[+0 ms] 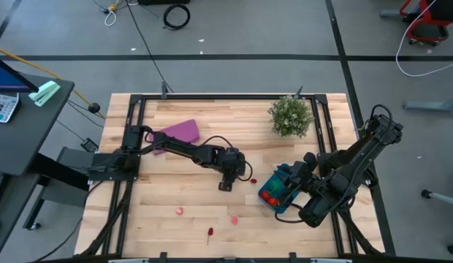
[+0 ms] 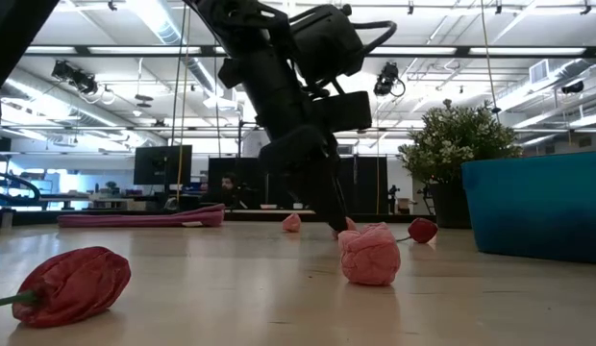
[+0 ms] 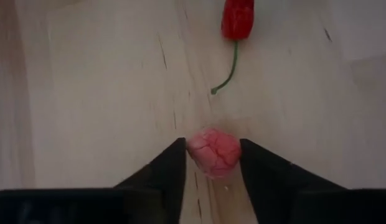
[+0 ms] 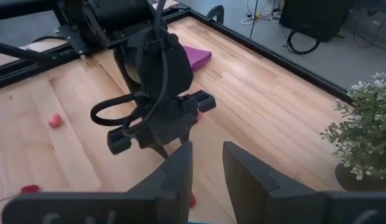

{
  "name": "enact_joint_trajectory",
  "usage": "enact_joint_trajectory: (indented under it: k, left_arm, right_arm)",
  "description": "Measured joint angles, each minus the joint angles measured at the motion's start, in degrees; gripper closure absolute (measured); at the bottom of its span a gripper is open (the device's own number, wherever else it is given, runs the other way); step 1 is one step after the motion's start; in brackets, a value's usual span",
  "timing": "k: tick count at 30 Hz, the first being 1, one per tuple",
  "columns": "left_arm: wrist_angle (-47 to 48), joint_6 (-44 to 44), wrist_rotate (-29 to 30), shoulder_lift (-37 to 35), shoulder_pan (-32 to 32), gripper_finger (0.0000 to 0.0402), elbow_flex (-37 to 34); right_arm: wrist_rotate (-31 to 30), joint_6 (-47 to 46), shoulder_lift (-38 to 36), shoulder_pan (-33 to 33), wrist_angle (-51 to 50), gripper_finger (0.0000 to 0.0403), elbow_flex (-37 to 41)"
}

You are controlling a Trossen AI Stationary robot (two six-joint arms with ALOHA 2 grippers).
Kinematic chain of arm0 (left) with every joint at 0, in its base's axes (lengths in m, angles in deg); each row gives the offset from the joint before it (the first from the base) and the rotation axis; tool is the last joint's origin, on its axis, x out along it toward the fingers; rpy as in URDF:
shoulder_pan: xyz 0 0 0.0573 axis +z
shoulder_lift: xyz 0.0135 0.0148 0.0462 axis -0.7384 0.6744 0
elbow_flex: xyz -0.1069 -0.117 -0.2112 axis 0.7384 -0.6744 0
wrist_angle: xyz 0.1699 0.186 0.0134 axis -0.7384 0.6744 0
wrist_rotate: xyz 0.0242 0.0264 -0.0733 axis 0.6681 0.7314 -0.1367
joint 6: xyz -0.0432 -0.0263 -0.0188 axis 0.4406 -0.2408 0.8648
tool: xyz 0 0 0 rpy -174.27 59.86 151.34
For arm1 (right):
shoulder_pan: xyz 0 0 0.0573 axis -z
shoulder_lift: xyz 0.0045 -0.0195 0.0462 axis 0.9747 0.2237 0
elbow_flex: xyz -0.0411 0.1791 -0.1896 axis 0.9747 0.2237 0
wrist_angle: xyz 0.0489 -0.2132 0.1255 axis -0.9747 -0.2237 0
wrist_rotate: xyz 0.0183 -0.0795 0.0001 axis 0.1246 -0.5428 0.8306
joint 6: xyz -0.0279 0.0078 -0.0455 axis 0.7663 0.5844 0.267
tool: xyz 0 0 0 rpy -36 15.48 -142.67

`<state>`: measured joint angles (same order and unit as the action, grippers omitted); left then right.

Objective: Pick and placing Produce into tupperware
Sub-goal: Put the pink peach into the blue bin

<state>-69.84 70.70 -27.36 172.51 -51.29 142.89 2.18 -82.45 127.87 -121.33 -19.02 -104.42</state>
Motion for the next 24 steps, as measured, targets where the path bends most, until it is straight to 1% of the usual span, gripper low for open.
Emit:
enact_joint_trajectory:
  k: [3, 6, 8, 11, 12, 15, 17, 24]
  left_arm:
    - [-0.9, 3.0, 0.1, 0.0, -0.4, 0.0306, 0.0]
    - [-3.8, 5.4, 0.1, 0.0, -1.2, 0.0359, 0.0]
    - [-4.9, 5.6, 1.3, 0.0, -2.3, 0.0364, 0.6]
    - [-6.0, 5.6, 5.5, 0.0, -4.8, 0.0364, 3.4]
    - [-6.2, 5.6, 7.6, 0.0, -5.8, 0.0364, 4.5]
    - [-6.0, 5.4, 16.6, 0.0, -8.9, 0.0364, 8.0]
    - [-6.0, 4.3, 20.5, 0.0, -10.5, 0.0364, 10.2]
    - [-6.3, 0.8, 21.2, -0.1, -13.6, 0.0364, 14.4]
  right_arm:
    - [-1.6, 1.9, -0.1, 0.0, 0.0, 0.0306, 0.0]
    - [-3.2, 3.1, -0.5, 0.0, 0.0, 0.0306, 0.0]
    - [-3.6, 3.5, -0.6, 0.0, 0.0, 0.0306, 0.0]
    - [-3.5, 3.5, -0.6, 0.0, 0.0, 0.0306, 0.0]
    - [-3.5, 3.5, -0.6, 0.0, 0.0, 0.0306, 0.0]
    - [-3.5, 3.5, -0.6, 0.0, 0.0, 0.0306, 0.0]
    - [-3.5, 3.5, -0.6, 0.0, 0.0, 0.0306, 0.0]
    - [-3.5, 3.5, -0.6, 0.0, 0.0, 0.0306, 0.0]
